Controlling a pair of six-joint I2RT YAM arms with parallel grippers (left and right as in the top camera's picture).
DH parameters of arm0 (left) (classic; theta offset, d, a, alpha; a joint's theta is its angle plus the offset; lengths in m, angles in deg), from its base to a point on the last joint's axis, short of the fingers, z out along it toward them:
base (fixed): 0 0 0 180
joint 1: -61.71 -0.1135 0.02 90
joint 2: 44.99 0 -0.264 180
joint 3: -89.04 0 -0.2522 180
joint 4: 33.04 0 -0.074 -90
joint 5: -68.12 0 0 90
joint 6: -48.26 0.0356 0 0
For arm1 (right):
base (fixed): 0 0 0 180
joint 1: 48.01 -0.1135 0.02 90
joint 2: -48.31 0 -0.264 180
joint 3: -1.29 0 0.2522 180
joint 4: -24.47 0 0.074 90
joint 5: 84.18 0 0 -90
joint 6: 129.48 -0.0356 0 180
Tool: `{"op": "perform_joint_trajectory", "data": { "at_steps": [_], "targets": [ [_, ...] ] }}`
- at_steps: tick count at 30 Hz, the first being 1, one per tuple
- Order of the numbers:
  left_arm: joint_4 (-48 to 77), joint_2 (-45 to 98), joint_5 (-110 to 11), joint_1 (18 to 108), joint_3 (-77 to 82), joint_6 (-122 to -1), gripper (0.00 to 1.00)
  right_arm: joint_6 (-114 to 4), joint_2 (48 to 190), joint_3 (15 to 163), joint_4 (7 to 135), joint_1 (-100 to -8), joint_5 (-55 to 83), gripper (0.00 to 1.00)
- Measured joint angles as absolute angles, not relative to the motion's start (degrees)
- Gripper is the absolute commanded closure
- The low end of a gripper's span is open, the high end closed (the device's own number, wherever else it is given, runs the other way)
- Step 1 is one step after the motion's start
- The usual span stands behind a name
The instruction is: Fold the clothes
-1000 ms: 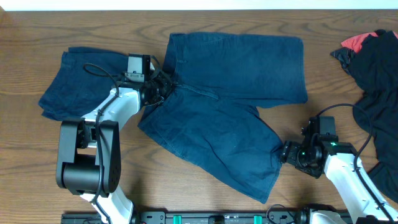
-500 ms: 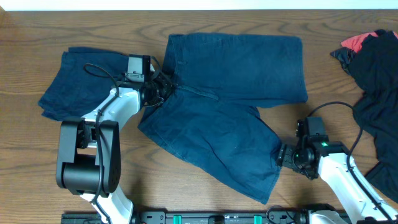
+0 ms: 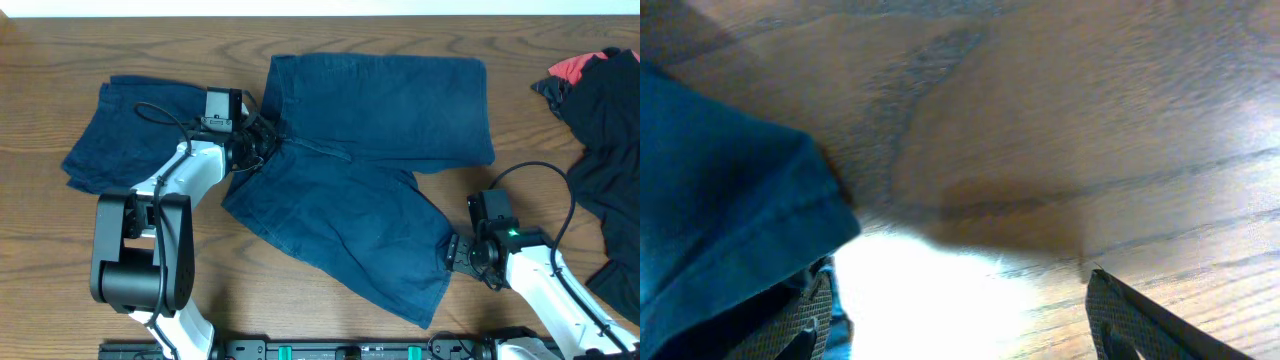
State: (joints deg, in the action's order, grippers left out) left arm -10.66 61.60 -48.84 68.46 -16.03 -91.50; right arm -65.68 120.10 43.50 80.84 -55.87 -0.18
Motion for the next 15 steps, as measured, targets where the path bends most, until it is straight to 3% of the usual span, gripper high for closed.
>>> {"op": "perform_joint_trajectory", "data": {
  "at_steps": [15],
  "targets": [
    [-10.7,61.6,-48.9,67.0,-16.0,-91.2,0.94,-65.6,125.8,47.4,80.9,-56.0,-0.5,0.16]
  ]
}}
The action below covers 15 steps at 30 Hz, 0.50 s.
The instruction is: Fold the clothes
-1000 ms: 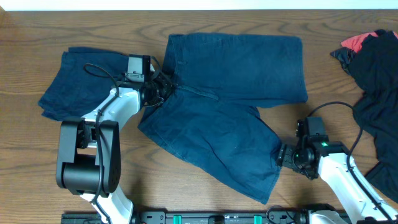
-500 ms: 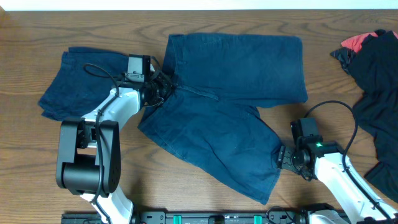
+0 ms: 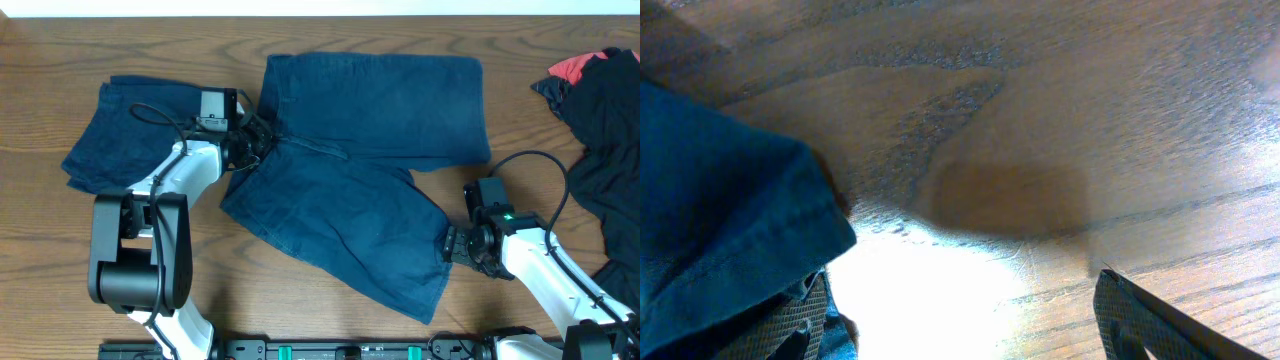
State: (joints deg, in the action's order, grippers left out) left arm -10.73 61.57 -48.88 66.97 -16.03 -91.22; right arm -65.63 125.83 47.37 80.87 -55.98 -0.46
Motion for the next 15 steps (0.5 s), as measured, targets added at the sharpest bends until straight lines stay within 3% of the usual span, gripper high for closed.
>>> {"op": "perform_joint_trajectory", "data": {
  "at_steps": [15],
  "targets": [
    [-10.0,60.9,-49.4,59.4,-16.0,-87.8,0.94,-65.7,125.9,47.5,80.4,-56.0,-0.4,0.16]
  ]
}}
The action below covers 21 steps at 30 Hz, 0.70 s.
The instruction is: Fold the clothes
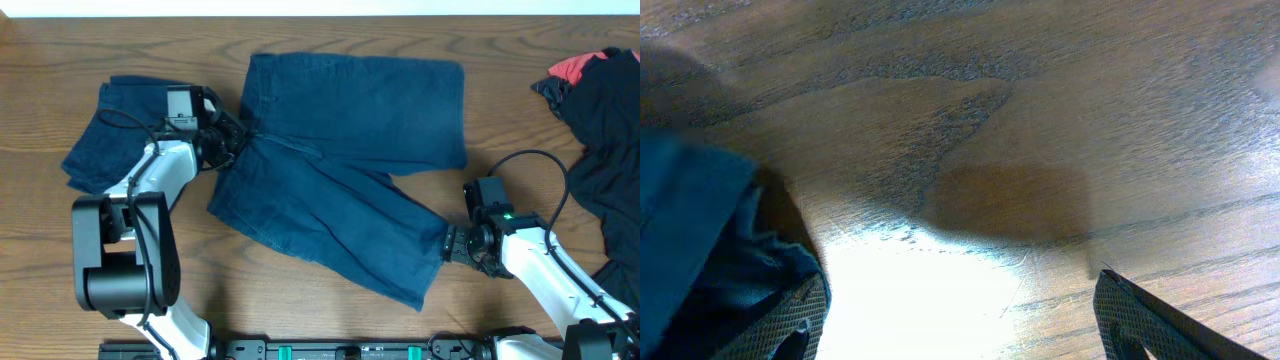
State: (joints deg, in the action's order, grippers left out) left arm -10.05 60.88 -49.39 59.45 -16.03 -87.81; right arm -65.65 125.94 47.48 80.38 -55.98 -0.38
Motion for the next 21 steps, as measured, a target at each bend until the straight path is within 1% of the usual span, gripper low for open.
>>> {"op": "perform_joint_trajectory", "data": {
  "at_steps": [10,17,21],
  "targets": [
    [-7.3,60.9,-49.8,57.1,-16.0,-87.1,0.94,-65.7,125.9,47.5,80.4,-56.0,-0.4,0.15],
    [-6.2,60.9,-49.1,59.1,-16.0,-83.9,0.94,-65.7,126.0,47.7,80.9,-56.0,-0.9,0.09],
    [-4.1,60.9,-48.2,60.7,-16.0,-81.7,0.94,-65.6,126.7,48.5,81.8,-55.9,-1.5,0.08]
  ]
}}
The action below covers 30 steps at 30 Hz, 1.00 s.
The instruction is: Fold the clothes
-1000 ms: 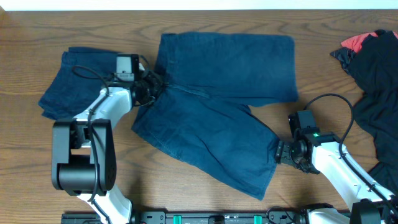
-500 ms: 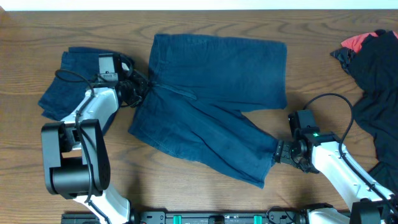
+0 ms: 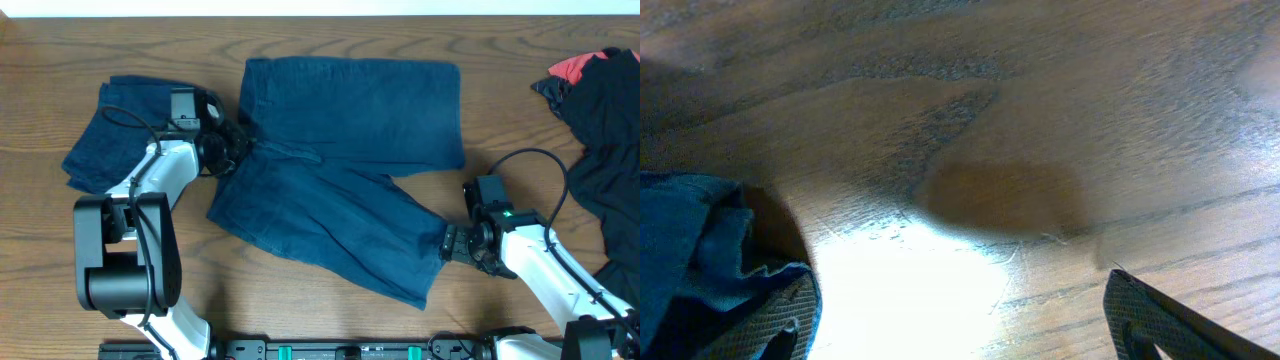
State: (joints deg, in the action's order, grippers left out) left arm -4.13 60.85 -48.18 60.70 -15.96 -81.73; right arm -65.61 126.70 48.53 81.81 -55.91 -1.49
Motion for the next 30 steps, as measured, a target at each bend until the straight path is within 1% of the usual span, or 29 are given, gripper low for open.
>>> {"op": "perform_joint_trajectory", "data": {
  "at_steps": [4,11,14,16,19,22,25,28,29,30],
  "targets": [
    [0.9,60.9,-44.5,61.2,-15.6,-80.4,0.94,-65.2,127.6,49.5,81.8,-54.1,-3.5,0.08],
    [4.9,60.2,-40.3,61.1,-15.6,-78.8,0.94,-61.5,128.1,53.2,80.5,-46.2,-6.9,0.09],
    [4.9,60.2,-40.5,61.2,-15.6,-78.7,0.94,-58.4,128.1,56.1,80.3,-42.9,-7.4,0.06],
    [4.9,60.2,-41.0,61.2,-15.6,-78.7,0.94,-56.4,128.1,57.8,80.4,-42.2,-7.2,0.01],
    [4.9,60.2,-41.6,61.2,-15.6,-78.5,0.93,-53.9,128.1,60.8,81.8,-42.2,-3.8,0.01],
    [4.9,60.0,-42.2,61.2,-15.6,-77.3,0.83,-51.5,128.1,64.3,84.4,-42.2,4.2,0.01],
    [5.6,57.9,-42.0,61.1,-15.6,-75.2,0.68,-49.9,128.1,68.1,87.8,-42.2,11.9,0.01],
    [7.6,52.7,-40.1,61.1,-15.6,-72.3,0.59,-49.1,128.1,72.0,92.2,-42.2,18.0,0.01],
    [9.1,49.7,-38.6,61.1,-15.6,-70.8,0.41,-48.8,128.1,73.3,94.0,-42.2,19.7,0.01],
    [10.6,47.3,-37.5,61.1,-15.6,-70.0,0.26,-48.3,128.1,74.1,95.4,-42.2,21.0,0.01]
  ]
}}
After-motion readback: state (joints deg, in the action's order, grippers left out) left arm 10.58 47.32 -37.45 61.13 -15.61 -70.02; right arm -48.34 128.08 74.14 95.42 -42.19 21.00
